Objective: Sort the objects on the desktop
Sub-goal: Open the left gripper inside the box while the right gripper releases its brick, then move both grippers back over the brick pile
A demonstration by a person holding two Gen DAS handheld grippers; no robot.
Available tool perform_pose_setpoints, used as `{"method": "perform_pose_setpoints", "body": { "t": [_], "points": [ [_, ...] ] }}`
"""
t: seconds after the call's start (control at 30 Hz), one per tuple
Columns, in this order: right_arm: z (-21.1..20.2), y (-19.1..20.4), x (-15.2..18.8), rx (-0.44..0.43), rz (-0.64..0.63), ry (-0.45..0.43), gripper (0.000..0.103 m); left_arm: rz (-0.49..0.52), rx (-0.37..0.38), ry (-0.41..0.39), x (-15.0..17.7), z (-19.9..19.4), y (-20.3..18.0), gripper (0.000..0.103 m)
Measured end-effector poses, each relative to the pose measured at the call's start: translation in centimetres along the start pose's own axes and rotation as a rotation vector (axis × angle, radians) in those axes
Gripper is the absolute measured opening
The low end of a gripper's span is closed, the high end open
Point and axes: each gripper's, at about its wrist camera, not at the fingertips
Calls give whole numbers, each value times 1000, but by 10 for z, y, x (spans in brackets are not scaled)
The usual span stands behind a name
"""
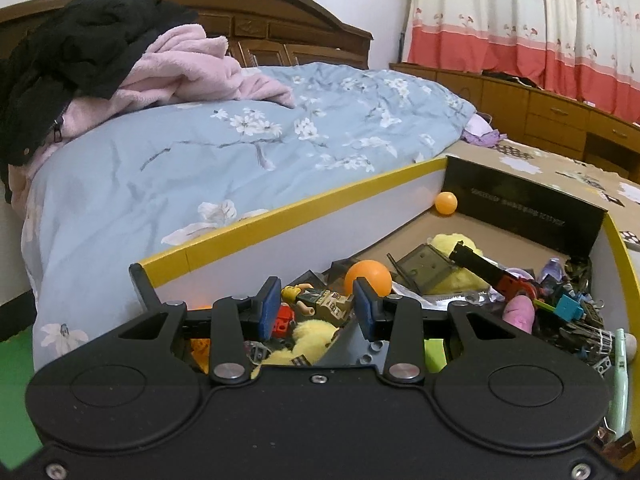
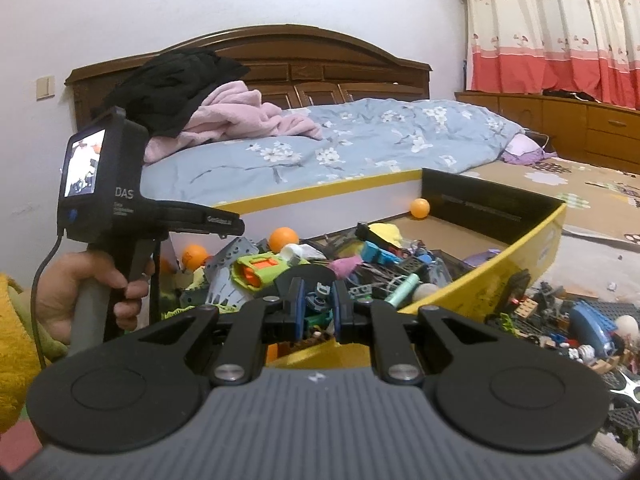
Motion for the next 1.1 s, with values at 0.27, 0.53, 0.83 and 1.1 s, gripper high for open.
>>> {"method": "perform_pose_setpoints", "body": {
  "t": [0.27,0.53,0.83,1.1],
  "points": [
    [6,4,-3,-9,8,1,29,3,0,5,0,-1,-1,47],
    [0,8,-3,-21,15,-13,74,24,0,-26,3,-13,-5,87],
    [-10,10,1,-20,21,-43,103,82,-21,-28,5,-18,-14,103],
    [-28,5,12,23,39,-63,103,139,7,-24,16,-29,-29,103]
  ]
}}
Point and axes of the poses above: each gripper's, at about its wrist camera, not at the fingertips, and z roughly the way its jaws point, y to its left, x to its underside, and after that the axes turned 15 degrees about y, right-handed
